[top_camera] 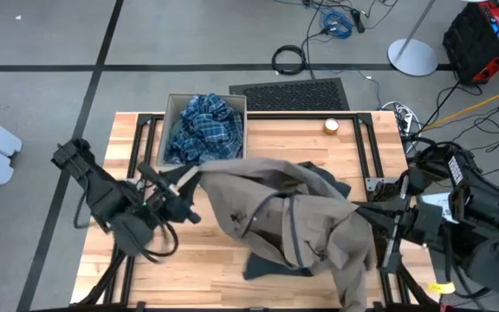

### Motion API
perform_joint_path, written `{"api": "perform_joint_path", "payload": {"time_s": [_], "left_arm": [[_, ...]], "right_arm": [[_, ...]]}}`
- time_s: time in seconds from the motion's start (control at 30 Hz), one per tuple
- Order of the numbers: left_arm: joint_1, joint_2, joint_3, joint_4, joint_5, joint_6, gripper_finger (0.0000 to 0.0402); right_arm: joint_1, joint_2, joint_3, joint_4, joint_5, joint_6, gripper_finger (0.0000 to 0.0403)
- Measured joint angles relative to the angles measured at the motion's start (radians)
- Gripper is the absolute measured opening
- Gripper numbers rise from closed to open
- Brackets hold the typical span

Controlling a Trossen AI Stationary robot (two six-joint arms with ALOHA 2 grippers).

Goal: Sort clothes
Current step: Put the brown jacket into the laundry organizer

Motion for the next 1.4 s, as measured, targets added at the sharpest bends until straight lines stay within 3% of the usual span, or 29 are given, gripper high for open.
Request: {"api": "perform_joint_path", "payload": {"time_s": [0.1,0.2,0.33,0.43,0.57,0.73,0.9,1.23,1.4], "left_arm": [[-0.03,-0.002,-0.042,-0.305,0.002,-0.387,0.0139],[-0.052,-0.002,-0.069,-0.544,0.106,-0.701,0.0139],[-0.054,-0.002,-0.111,-0.591,0.288,-0.783,0.0139],[-0.049,0.013,-0.137,-0.591,0.361,-0.701,0.0139],[-0.04,0.053,-0.144,-0.578,0.345,-0.559,0.0139],[-0.031,0.12,-0.144,-0.472,0.222,-0.159,0.0139],[-0.044,0.172,-0.143,-0.302,0.003,0.231,0.0139],[-0.04,0.156,-0.049,-0.238,0.008,0.359,0.0139],[0.021,0.155,-0.026,-0.291,0.168,0.473,0.0139]], "right_arm": [[0.011,-0.02,0.0,0.0,-0.007,0.019,0.0],[0.023,-0.04,0.0,0.0,-0.007,0.032,0.0],[0.027,-0.058,0.0,0.001,-0.022,0.05,0.0],[0.027,-0.062,0.0,0.002,-0.03,0.062,0.0],[0.027,-0.062,0.0,0.002,-0.033,0.076,0.0],[0.026,-0.064,0.0,0.002,-0.033,0.112,0.0],[0.026,-0.064,0.0,0.002,-0.033,0.142,0.0],[0.026,-0.065,0.001,0.0,-0.079,0.139,0.0],[0.025,-0.064,0.001,0.001,-0.084,0.132,0.0]]}}
